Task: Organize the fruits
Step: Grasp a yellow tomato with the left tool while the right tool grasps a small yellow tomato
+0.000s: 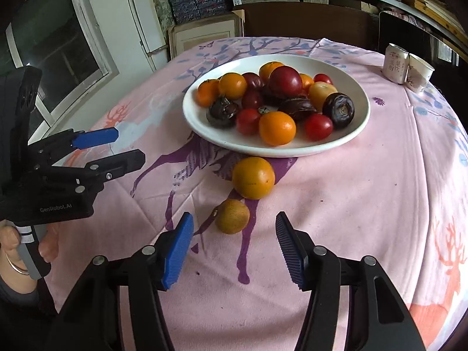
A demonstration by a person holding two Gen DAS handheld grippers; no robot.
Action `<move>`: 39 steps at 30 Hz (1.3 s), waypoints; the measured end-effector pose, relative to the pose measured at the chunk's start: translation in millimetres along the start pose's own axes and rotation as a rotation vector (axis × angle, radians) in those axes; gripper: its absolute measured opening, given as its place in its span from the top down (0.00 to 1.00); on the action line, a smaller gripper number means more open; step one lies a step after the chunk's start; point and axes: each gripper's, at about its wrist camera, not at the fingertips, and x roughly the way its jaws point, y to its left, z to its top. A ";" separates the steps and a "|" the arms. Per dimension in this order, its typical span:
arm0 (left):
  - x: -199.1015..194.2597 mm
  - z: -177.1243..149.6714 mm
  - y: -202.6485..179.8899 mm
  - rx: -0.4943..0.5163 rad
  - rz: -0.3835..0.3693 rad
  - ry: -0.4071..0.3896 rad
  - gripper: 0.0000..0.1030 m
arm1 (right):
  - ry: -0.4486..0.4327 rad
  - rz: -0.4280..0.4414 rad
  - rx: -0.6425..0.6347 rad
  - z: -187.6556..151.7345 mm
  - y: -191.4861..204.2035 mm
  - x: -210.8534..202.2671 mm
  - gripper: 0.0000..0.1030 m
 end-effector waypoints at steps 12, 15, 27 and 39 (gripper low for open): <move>7.3 -1.7 -48.5 0.103 -0.025 -0.001 0.26 | -0.108 -0.004 0.142 -10.2 -39.9 -25.1 0.73; 16.2 5.5 -80.1 0.139 -0.031 0.004 0.26 | -0.140 -0.028 0.249 -20.4 -82.0 -40.2 0.73; 63.9 20.5 -119.7 0.131 -0.028 0.063 0.64 | -0.129 0.006 0.305 -46.4 -112.9 -41.4 0.73; -7.6 41.7 -53.3 0.009 -0.094 -0.075 0.64 | -0.152 0.089 0.220 6.9 -89.9 -54.5 0.73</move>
